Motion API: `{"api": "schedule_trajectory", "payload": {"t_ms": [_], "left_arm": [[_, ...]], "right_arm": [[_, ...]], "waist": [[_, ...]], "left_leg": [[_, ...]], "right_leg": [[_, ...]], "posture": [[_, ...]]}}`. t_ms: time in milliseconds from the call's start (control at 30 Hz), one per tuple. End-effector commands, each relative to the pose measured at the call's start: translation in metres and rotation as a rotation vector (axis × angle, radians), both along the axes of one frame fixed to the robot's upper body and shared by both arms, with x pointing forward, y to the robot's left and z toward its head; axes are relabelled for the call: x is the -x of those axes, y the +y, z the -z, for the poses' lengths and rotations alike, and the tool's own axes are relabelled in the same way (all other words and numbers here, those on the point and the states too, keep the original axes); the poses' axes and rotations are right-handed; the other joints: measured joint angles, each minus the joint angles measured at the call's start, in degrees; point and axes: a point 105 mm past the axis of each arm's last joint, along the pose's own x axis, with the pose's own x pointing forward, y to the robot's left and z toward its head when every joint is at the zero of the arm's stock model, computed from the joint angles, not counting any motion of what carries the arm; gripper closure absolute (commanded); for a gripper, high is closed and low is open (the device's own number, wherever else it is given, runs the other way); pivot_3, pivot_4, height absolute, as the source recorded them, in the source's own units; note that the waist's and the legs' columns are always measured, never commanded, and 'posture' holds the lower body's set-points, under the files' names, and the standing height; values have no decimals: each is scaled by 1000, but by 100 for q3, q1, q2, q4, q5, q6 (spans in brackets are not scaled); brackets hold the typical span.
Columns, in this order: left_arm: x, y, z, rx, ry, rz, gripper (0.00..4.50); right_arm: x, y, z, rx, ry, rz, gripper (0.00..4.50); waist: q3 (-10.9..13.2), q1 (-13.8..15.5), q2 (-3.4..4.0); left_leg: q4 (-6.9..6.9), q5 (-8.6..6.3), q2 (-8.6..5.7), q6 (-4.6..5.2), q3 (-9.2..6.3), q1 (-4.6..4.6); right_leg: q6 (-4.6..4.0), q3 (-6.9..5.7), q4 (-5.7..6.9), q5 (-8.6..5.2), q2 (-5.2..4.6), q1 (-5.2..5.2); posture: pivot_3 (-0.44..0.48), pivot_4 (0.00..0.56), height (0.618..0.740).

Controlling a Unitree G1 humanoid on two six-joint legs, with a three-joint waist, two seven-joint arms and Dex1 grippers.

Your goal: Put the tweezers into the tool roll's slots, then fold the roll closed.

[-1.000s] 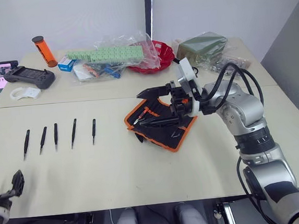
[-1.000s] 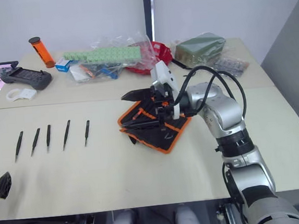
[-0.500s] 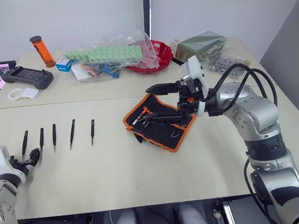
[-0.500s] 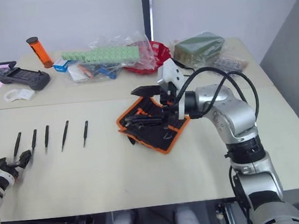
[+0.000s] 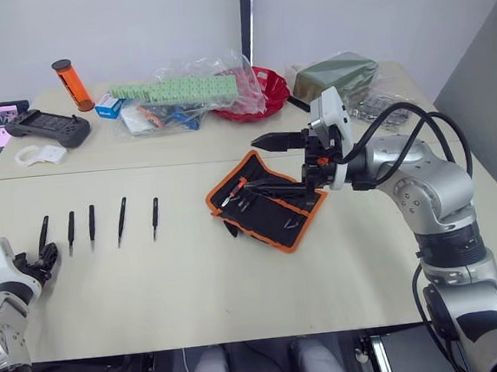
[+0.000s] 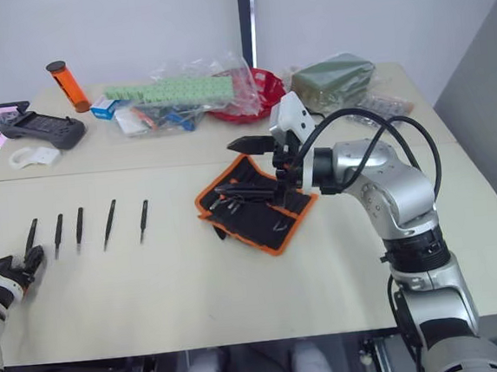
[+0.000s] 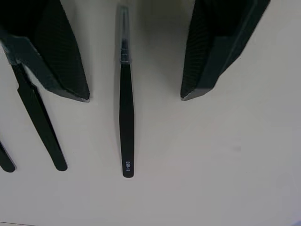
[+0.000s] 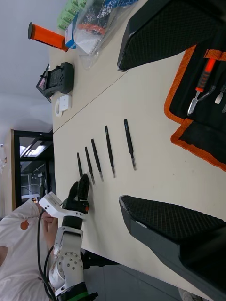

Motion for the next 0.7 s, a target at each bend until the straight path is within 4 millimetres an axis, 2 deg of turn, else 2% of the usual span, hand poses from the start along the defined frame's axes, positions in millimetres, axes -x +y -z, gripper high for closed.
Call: {"api": "schedule_trajectory", "payload": {"t_ms": [33, 233, 433, 600, 700], "left_arm": [[2, 3, 3, 8, 20, -9, 2531], [-1, 10, -2, 6, 2, -32, 4469], [-6, 11, -26, -15, -80, 3, 4469], [-11, 1, -50, -75, -133, 81, 4469], [-17, -10, -73, -97, -190, 142, 4469]], "right_arm": [[2, -3, -10, -12, -48, -3, 0], [2, -2, -9, -12, -50, -10, 0], [1, -3, -8, -1, -47, -1, 0], [0, -4, -8, -1, -45, 18, 0], [-1, -5, -7, -4, -43, 30, 0]], "waist": [[0, 7, 0], [0, 37, 0], [0, 34, 0], [-1, 18, -1], [0, 15, -1]], "left_leg": [[1, 0, -1, 0, 0, 0], [3, 0, -2, 0, -1, 0], [6, 0, -2, 0, -2, 0], [4, 0, 0, 0, -2, -3], [3, 0, 0, 0, -2, -3]], "right_leg": [[0, 0, 0, 0, -1, 1], [1, -1, 0, 0, -2, 2], [1, -3, 1, 1, 0, 3], [1, -4, 0, 1, 0, 0], [1, -4, 0, 1, 0, 0]], "posture": [[0, 150, 740], [0, 150, 740], [0, 150, 740], [0, 150, 740], [0, 150, 740]]}}
